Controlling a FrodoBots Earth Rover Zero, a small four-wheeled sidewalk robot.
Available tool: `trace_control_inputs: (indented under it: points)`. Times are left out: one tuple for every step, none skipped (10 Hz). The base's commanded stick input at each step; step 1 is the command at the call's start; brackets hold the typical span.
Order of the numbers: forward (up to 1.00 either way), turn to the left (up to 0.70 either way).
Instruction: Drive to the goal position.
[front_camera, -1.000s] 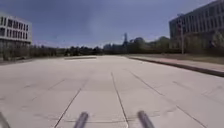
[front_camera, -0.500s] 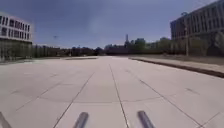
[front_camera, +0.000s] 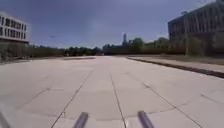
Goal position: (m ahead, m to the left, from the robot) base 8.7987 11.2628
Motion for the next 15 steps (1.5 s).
trace_control_inputs:
  points:
    - [0.7, 0.01]
    - [0.7, 0.01]
    - [0.7, 0.01]
    - [0.7, 0.01]
    - [0.7, 0.01]
    - [0.7, 0.01]
    - [0.7, 0.01]
    - [0.7, 0.01]
    - [0.7, 0.01]
    - [0.7, 0.01]
    - [0.7, 0.01]
    - [0.7, 0.01]
    - [0.7, 0.01]
    - [0.7, 0.03]
    - [0.7, 0.06]
